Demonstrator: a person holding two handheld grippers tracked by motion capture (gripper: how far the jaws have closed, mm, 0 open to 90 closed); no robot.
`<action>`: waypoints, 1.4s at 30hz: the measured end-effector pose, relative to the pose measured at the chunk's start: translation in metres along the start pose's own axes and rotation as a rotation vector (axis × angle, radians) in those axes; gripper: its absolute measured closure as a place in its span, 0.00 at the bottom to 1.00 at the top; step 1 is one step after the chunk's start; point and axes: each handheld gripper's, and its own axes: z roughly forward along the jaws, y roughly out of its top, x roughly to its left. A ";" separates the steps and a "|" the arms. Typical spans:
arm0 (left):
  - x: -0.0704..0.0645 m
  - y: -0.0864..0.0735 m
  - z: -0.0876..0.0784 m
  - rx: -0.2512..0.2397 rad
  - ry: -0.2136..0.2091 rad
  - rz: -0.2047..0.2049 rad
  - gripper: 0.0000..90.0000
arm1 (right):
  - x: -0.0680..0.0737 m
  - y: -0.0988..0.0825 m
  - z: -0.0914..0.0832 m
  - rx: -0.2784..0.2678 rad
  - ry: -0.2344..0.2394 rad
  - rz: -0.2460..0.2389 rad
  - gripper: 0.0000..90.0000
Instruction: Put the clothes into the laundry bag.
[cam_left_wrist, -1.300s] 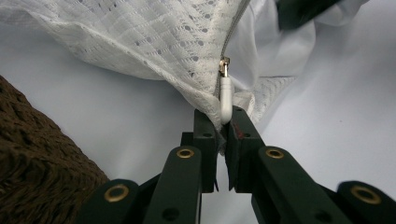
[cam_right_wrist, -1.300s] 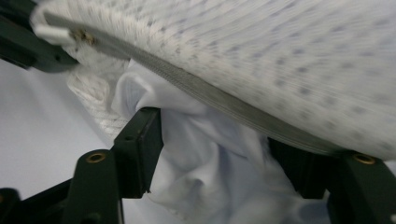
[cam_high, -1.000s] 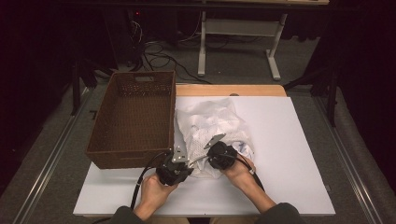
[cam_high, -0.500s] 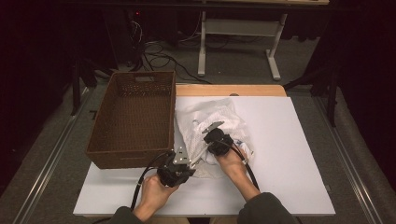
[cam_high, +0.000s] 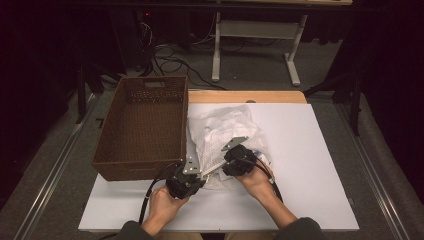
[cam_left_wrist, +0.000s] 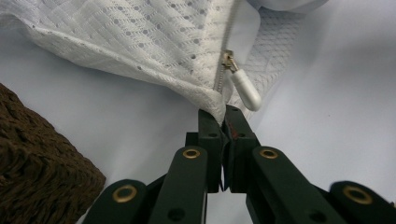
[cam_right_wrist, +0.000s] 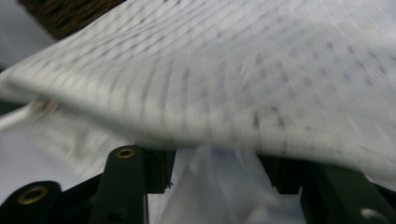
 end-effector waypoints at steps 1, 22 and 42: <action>0.000 0.000 0.000 0.000 0.001 -0.002 0.97 | 0.002 -0.003 -0.005 -0.002 0.003 -0.014 0.53; -0.008 0.006 -0.006 -0.035 -0.038 0.017 0.98 | 0.000 0.020 0.027 0.031 -0.031 -0.021 0.99; 0.000 -0.001 -0.005 0.010 0.005 0.002 0.97 | -0.002 0.003 0.009 0.038 0.028 -0.073 0.58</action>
